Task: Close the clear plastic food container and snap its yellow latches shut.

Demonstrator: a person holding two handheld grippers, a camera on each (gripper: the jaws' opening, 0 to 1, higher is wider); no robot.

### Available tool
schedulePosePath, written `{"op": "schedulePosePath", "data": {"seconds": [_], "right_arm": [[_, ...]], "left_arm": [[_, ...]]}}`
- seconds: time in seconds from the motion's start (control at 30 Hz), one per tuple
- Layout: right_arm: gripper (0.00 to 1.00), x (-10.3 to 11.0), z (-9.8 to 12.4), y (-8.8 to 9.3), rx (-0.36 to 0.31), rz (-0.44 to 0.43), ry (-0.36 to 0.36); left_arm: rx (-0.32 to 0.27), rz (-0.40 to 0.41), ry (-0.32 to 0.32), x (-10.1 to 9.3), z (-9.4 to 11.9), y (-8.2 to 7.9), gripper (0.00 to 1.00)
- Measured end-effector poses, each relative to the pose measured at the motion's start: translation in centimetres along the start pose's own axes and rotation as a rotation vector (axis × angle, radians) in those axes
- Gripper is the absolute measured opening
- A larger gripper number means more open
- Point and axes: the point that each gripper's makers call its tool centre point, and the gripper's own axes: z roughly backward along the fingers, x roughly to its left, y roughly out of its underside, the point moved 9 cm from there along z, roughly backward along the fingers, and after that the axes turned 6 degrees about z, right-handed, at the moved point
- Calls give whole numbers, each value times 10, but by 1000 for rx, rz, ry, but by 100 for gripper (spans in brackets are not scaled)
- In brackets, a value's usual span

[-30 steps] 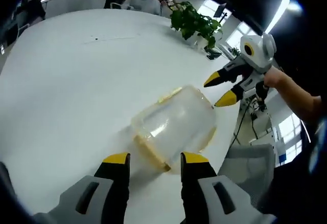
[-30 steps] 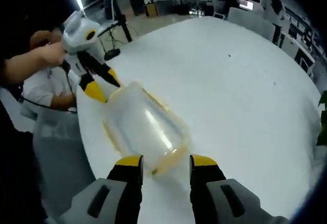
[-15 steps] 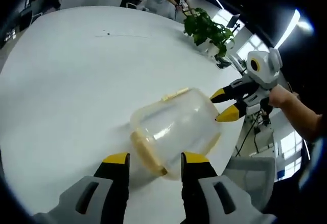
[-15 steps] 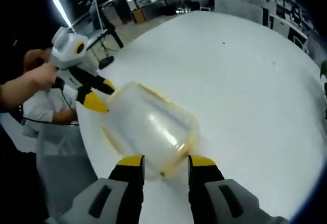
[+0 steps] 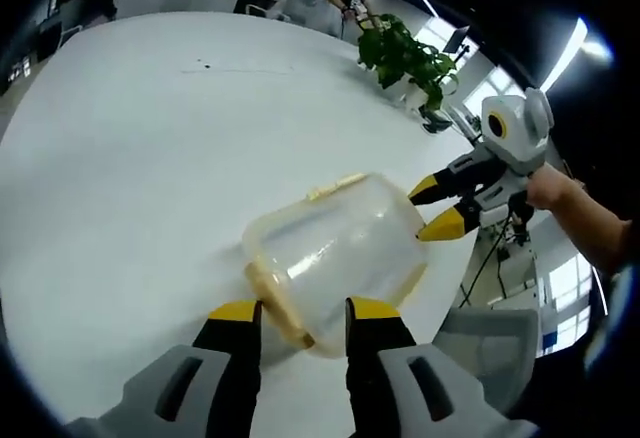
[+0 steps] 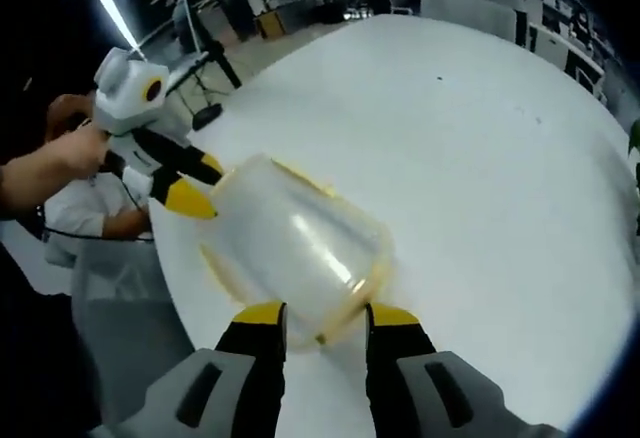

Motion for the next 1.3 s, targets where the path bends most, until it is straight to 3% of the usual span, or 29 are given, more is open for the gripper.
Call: {"op": "schedulePosePath", "data": {"seconds": [0.27, 0.33, 0.37, 0.47, 0.5, 0.73, 0.77, 0.87, 1.03, 1.1, 1.2, 1.3], "right_arm": [[25, 2, -1, -2, 9, 14, 7], [22, -1, -4, -6, 7, 22, -31], [22, -3, -2, -8, 26, 5, -7], [22, -2, -2, -9, 40, 19, -13], [22, -4, -2, -9, 38, 11, -19], [24, -5, 0, -2, 13, -34, -25], [25, -4, 0, -3, 18, -39, -21], [27, -2, 0, -5, 25, 50, 3], [28, -2, -1, -8, 59, 69, -5], [28, -1, -1, -7, 64, 72, -6], [29, -1, -1, -8, 54, 143, 3], [30, 3, -1, -8, 54, 162, 21]], "left_arm": [[-6, 26, -8, -1, 0, 0, 27], [24, 65, 27, 0, 4, 2, 24], [13, 18, -6, 9, 6, 8, 24], [26, 34, -1, 6, 4, 3, 24], [24, 39, -3, -4, -3, -4, 25], [-40, 41, 10, 0, 0, 1, 29], [-57, -31, -12, -1, 0, -1, 30], [-50, -64, -37, -4, 1, -2, 32], [-56, -210, -126, -10, 3, -6, 36], [-56, -274, -141, -12, 3, -7, 36], [-62, -361, -172, -14, 3, -10, 38], [-59, -411, -171, -18, 3, -10, 37]]}}
